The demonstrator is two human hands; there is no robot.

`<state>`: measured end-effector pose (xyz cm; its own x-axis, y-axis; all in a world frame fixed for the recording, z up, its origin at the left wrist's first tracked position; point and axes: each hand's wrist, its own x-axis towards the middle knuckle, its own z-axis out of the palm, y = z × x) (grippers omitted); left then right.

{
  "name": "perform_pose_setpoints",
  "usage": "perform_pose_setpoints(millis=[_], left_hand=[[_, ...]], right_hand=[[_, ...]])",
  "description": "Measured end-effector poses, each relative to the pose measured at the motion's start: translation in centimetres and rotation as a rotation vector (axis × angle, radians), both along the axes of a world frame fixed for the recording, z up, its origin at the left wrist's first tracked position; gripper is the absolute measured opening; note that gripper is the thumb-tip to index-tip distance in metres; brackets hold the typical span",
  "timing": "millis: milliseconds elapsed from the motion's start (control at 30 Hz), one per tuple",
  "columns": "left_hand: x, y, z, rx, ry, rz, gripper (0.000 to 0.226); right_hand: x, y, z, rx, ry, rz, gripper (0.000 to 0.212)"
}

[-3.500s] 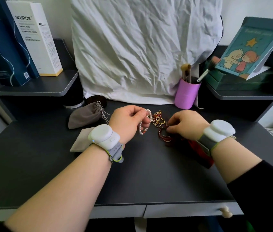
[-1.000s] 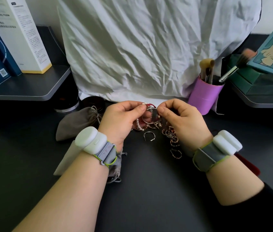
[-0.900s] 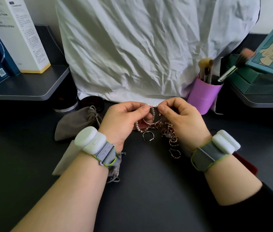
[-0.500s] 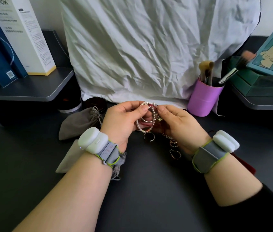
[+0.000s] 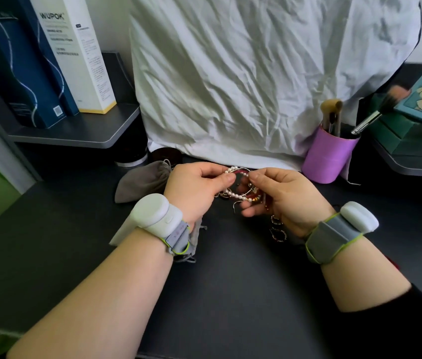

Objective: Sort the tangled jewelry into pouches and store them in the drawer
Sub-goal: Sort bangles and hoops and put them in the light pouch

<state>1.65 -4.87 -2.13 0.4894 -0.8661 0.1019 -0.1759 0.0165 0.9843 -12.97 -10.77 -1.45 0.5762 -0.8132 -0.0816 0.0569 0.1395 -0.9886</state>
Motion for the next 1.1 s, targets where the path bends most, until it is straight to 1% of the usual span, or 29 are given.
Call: perform_pose_setpoints(millis=[133, 200, 333, 433, 533, 600, 700, 767, 833, 867, 967, 1100], left_hand=[[0.3, 1.6, 0.2, 0.05, -0.058, -0.004, 0.006], [0.5, 2.3, 0.4, 0.074, -0.154, -0.012, 0.012], [1.7, 4.6, 0.8, 0.13, -0.365, 0.034, 0.016], [1.7, 5.8, 0.8, 0.263, -0.503, 0.076, 0.032], [1.1, 6.8, 0.8, 0.417, -0.7, 0.017, 0.044], [1.0, 7.1, 0.7, 0.464, -0.801, -0.02, 0.041], [1.3, 7.3, 0.5, 0.462, -0.84, -0.019, 0.019], [1.8, 7.4, 0.4, 0.437, -0.795, -0.01, 0.007], [2.3, 7.5, 0.1, 0.407, -0.708, 0.011, 0.008], [2.6, 7.6, 0.0, 0.377, -0.618, 0.025, 0.011], [3.4, 8.1, -0.3, 0.265, -0.274, 0.058, 0.012], [3.9, 8.8, 0.0, 0.186, 0.063, 0.103, 0.009]], right_hand=[[-0.3, 0.4, 0.6, -0.072, 0.058, 0.06, 0.014], [-0.4, 0.6, 0.9, -0.115, 0.08, 0.064, 0.015], [-0.1, 1.9, 1.6, -0.173, 0.101, 0.06, 0.014], [-0.3, 2.7, 2.0, -0.199, 0.138, 0.071, 0.013], [-0.4, 3.6, 2.5, -0.236, 0.165, 0.059, 0.014], [-0.3, 4.0, 2.7, -0.249, 0.168, 0.046, 0.015], [0.0, 4.8, 3.0, -0.232, 0.145, 0.044, 0.014], [0.4, 5.4, 3.1, -0.219, 0.115, 0.037, 0.013], [0.8, 5.9, 3.1, -0.184, 0.069, 0.02, 0.013], [1.1, 6.1, 3.1, -0.164, 0.043, 0.012, 0.013], [2.3, 6.9, 2.8, -0.106, -0.015, -0.022, 0.014], [3.9, 7.9, 2.1, -0.065, -0.026, -0.066, 0.015]])
